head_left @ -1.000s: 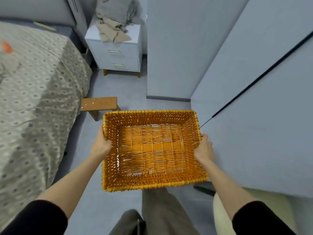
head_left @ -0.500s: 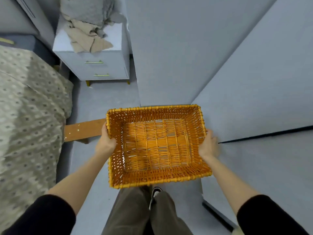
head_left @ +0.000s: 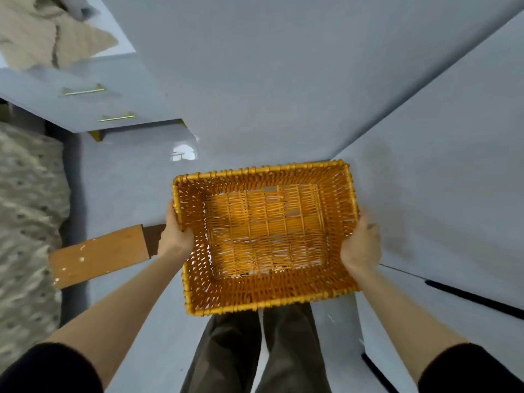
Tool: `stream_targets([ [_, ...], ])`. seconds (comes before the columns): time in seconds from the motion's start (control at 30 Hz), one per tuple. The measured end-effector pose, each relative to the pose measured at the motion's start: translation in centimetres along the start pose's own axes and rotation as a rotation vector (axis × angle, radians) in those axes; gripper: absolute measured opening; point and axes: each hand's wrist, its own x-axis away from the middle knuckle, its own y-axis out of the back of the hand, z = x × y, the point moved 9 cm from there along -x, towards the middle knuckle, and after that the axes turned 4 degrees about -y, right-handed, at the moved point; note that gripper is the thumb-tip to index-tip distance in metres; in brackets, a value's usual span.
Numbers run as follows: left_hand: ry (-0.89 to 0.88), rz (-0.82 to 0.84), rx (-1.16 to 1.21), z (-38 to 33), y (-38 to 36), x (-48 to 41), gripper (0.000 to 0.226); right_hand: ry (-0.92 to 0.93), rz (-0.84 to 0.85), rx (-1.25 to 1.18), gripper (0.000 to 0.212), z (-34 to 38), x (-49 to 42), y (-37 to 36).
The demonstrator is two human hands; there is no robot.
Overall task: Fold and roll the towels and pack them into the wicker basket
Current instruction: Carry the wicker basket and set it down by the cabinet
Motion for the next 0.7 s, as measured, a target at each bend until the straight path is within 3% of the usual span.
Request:
stream_targets([
  [0.23,-0.005,-0.020,-0.049,3.1,-8.6,-9.7,0.065,0.009,0.032,-0.006,0.043,0.0,-8.7,-11.4],
  [0.33,-0.017,-0.006,-0.054,4.4,-12.4,-13.4,0.069,-0.005,0.054,-0.016,0.051,-0.7,-11.8,-16.0],
  [0.7,-0.038,-0.008,-0.044,6.9,-20.3,-22.3,0.066,-0.044,0.125,-0.124,0.058,-0.7,-18.5,-26.1],
])
